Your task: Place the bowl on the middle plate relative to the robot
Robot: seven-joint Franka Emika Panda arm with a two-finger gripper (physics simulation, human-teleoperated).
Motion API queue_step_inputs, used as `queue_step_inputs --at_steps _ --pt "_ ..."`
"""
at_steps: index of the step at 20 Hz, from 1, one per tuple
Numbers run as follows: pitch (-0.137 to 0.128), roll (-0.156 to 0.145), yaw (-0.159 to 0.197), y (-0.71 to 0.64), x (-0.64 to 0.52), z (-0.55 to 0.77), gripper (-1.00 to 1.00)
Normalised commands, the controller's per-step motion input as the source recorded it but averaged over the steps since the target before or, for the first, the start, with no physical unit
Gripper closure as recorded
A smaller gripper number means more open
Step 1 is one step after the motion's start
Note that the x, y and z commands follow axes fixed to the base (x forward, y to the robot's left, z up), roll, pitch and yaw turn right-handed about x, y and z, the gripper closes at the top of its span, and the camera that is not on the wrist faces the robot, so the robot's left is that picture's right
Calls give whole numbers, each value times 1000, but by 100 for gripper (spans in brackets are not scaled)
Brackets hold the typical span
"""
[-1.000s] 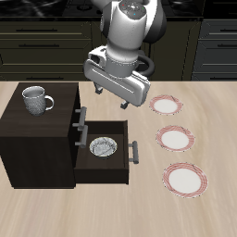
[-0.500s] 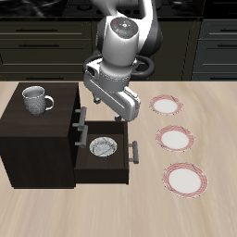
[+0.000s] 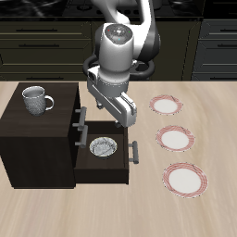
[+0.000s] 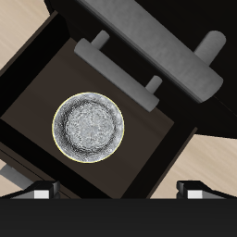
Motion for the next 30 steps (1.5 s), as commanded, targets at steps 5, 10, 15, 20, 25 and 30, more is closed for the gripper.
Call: queue_step_inputs --at_steps 5,10,15,20,25,30 --pt "-41 30 -85 -30 -46 -153 -100" --pt "-10 15 -45 7 16 -207 -100" --pt "-38 15 -75 -79 81 -165 -100" --pt "-61 8 -65 -100 16 -30 -100" --pt "10 -7 -48 -83 42 -173 -100" --pt "17 16 -25 82 11 -373 -100"
